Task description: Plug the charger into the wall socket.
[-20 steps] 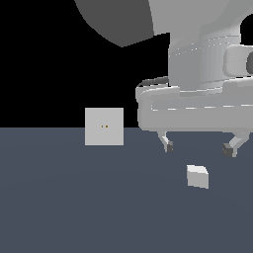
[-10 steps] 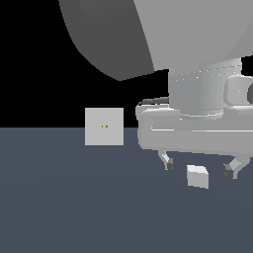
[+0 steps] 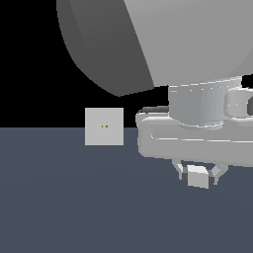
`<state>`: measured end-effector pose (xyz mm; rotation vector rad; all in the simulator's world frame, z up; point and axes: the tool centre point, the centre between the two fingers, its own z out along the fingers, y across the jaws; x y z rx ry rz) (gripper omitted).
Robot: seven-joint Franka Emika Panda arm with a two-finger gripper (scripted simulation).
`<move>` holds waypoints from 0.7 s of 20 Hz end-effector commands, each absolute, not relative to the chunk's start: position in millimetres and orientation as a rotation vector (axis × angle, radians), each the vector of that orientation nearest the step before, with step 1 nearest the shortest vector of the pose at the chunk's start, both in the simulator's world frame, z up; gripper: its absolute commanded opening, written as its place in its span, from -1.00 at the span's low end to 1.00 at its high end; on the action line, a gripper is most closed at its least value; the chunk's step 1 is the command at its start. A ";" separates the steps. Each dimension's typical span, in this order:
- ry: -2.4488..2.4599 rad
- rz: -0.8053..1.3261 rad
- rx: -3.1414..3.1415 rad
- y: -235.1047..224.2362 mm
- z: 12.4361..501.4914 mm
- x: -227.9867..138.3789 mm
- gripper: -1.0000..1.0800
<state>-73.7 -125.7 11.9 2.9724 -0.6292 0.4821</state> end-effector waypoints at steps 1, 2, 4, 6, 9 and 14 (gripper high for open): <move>-0.629 0.483 2.972 -125.8 11.7 -73.6 -1.00; -0.629 0.483 2.972 -125.8 11.7 -73.6 -1.00; -0.629 0.483 2.972 -125.8 11.7 -73.6 -1.00; -0.629 0.483 2.972 -125.8 11.7 -73.6 -1.00; -0.623 0.483 2.974 -124.1 12.8 -72.8 -1.00; -0.547 0.487 2.996 -104.8 22.9 -64.4 -1.00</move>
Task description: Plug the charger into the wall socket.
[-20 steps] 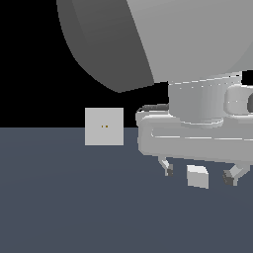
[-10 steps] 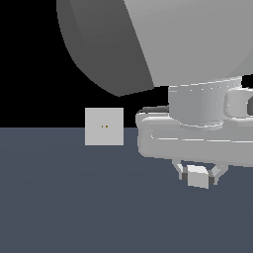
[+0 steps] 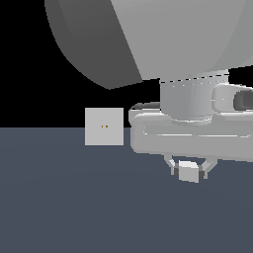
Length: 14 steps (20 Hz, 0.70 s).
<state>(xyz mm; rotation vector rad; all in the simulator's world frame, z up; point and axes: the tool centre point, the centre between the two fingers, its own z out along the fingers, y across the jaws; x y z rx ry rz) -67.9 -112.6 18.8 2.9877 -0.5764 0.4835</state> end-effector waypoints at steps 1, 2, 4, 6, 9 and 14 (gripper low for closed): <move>-0.521 0.488 3.003 -98.0 26.4 -61.8 -1.00; -0.491 0.489 3.011 -90.1 30.4 -58.9 -1.00; -0.417 0.493 3.029 -70.8 40.1 -52.5 -1.00; -0.324 0.496 3.049 -46.5 52.0 -45.9 -1.00; -0.187 0.500 3.073 -10.1 69.5 -38.9 -1.00; -0.011 0.504 3.097 36.8 91.5 -35.0 -1.00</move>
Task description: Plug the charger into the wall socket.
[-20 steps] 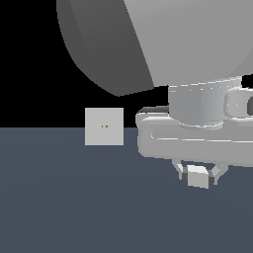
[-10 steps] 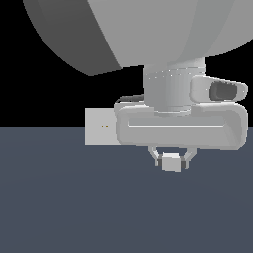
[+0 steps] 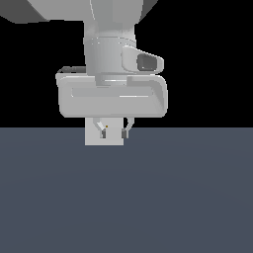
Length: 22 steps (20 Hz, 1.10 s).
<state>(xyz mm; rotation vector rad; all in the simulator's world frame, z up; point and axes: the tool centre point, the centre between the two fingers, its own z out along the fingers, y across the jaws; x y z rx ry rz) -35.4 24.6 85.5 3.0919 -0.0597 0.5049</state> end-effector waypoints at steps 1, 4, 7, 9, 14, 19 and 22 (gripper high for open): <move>0.012 0.505 3.099 43.0 94.3 -34.9 -1.00; 0.053 0.505 3.104 54.4 99.4 -35.1 -1.00; 0.059 0.505 3.105 56.2 100.1 -35.2 -1.00; 0.059 0.505 3.105 56.2 100.1 -35.2 -1.00; 0.059 0.505 3.105 56.4 100.0 -32.2 -1.00; 0.058 0.505 3.106 56.8 100.0 -20.0 -1.00; 0.058 0.505 3.106 57.3 100.1 -8.3 -1.00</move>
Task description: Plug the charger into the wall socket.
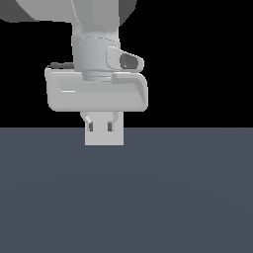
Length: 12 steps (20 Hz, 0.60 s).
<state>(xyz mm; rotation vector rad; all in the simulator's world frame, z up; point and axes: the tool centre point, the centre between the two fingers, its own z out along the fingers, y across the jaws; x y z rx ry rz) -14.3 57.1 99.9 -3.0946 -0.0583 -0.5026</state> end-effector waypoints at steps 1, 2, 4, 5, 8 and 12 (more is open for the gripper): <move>-0.058 -0.503 -3.094 57.5 100.1 -4.3 -1.00; -0.058 -0.503 -3.094 57.6 100.0 -0.6 -1.00; -0.058 -0.503 -3.094 57.9 100.1 5.6 -1.00; -0.058 -0.503 -3.094 57.9 100.1 8.2 -1.00; -0.058 -0.503 -3.094 58.1 100.1 13.5 -1.00; -0.058 -0.503 -3.094 58.2 100.1 15.6 -1.00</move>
